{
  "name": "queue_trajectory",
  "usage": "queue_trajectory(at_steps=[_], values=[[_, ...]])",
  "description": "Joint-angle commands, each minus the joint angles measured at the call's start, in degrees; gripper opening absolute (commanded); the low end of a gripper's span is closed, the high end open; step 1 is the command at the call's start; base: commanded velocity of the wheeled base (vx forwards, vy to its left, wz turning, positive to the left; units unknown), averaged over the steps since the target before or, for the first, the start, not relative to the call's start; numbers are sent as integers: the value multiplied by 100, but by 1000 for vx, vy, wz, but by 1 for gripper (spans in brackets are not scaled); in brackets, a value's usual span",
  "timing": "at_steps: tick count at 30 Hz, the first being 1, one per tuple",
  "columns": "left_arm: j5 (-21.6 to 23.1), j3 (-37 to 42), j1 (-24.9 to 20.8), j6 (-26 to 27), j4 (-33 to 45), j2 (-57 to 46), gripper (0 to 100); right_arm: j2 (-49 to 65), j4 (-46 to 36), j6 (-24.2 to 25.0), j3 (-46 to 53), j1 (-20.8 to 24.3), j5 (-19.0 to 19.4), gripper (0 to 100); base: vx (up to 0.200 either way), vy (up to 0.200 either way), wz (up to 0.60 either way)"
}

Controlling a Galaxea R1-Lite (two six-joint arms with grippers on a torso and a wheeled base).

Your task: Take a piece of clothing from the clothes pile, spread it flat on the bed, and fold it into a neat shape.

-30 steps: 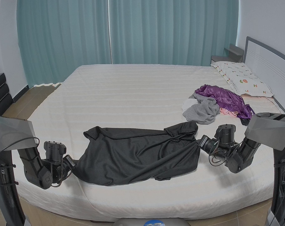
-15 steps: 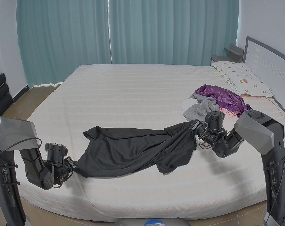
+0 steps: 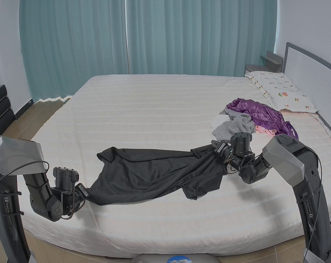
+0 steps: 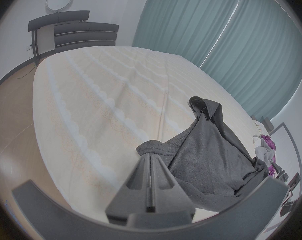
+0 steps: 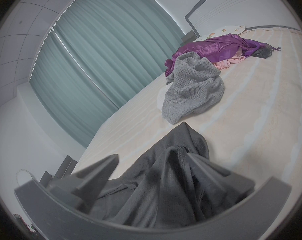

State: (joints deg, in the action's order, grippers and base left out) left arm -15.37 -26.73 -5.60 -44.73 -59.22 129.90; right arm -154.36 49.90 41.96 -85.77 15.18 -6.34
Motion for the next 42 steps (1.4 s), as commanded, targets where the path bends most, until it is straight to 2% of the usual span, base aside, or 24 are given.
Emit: queue_trajectory(at_steps=[1, 5, 7, 8, 9, 12, 15, 22, 25, 28, 33, 34, 38, 42], values=[[-1, 2, -3, -1, -2, 0, 0, 468, 64, -4, 553, -41, 54, 100, 0, 0, 0], [-1, 10, -3, -1, -2, -9, 0, 916, 90, -4, 1159, -41, 133, 100, 0, 0, 0], [-1, 19, -12, -1, -2, -18, 0, 1312, 196, -4, 1783, -41, 335, 100, 0, 0, 0], [-1, 19, -12, -1, -2, -18, 0, 1312, 196, -4, 1783, -41, 335, 100, 0, 0, 0], [-1, 19, -12, -1, -2, -35, 0, 1558, 284, -12, 2355, -6, 581, 100, 0, 0, 0], [-1, 28, -12, -1, -2, -53, 0, 1769, 389, -135, 3119, 82, 977, 100, 0, 0, 0], [-1, 28, -12, -1, -2, -53, 0, 1734, 486, -276, 3559, 179, 1117, 100, 0, 0, 0], [-1, 28, -21, -1, -2, -62, 0, 1461, 477, -461, 3787, 302, 1223, 100, 0, 0, 0], [-1, 28, -21, -1, -2, -53, 0, 1364, 424, -531, 3717, 302, 1302, 100, 0, 0, 0], [-1, 28, -21, 8, -2, -44, 0, 1057, 504, -803, 3515, 319, 1276, 100, 0, 0, 0], [8, 28, -12, 8, -2, -44, 0, 907, 495, -856, 3251, 363, 1267, 100, 0, 0, 0], [8, 28, -12, 8, -2, -35, 0, 820, 504, -856, 3154, 363, 1267, 0, 0, 0, 0], [17, 19, -12, 8, -2, -18, 0, 802, 530, -865, 3084, 363, 1249, 0, 0, 0, 0], [17, 28, -21, 8, -2, -9, 0, 978, 934, -803, 3330, 319, 1249, 0, 0, 0, 0]])
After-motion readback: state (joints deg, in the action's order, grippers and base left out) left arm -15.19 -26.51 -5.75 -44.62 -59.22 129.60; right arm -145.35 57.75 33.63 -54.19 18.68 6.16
